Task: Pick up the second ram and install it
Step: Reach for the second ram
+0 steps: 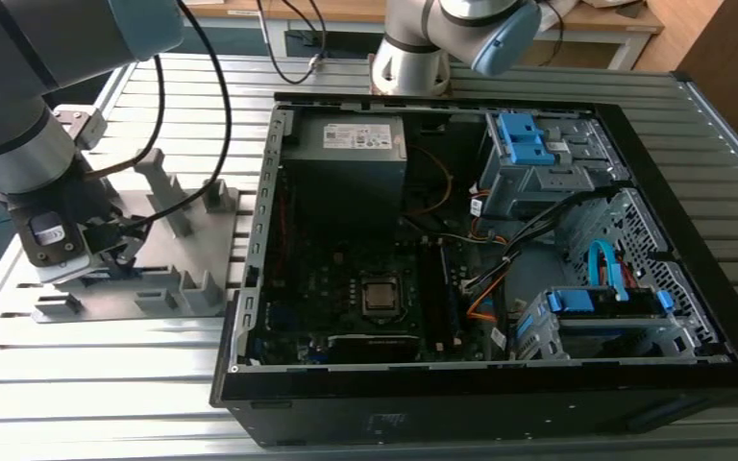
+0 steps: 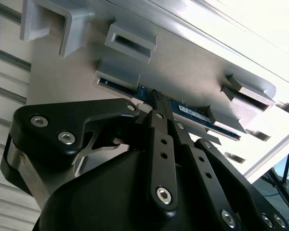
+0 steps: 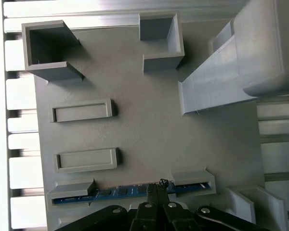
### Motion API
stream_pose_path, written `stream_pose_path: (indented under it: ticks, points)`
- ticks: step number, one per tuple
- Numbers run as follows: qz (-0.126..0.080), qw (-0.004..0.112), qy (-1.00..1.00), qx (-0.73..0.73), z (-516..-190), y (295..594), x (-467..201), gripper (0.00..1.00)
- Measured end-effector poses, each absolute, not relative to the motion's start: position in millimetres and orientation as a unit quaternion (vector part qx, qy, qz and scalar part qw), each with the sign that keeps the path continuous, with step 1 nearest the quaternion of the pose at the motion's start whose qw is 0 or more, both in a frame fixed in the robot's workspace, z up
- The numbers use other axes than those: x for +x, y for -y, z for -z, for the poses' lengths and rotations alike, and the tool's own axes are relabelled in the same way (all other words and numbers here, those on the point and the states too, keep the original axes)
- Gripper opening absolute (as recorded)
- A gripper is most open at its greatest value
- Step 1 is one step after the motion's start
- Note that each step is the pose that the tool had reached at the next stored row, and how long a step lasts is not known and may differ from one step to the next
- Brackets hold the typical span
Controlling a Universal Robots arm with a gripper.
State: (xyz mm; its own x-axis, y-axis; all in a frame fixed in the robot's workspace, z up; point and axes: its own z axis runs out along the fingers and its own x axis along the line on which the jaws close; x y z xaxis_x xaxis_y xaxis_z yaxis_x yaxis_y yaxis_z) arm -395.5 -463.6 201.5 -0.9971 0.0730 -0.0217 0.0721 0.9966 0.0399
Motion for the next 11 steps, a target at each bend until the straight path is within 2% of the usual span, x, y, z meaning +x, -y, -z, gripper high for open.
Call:
stream_pose_path:
  ticks: [5,11]
  points:
    - [-0.023,0.016,-0.999,0.036,-205.8,463.4,-395.5,0.10]
    - [-0.022,0.015,-0.999,0.036,-225.2,463.8,-395.7,0.10]
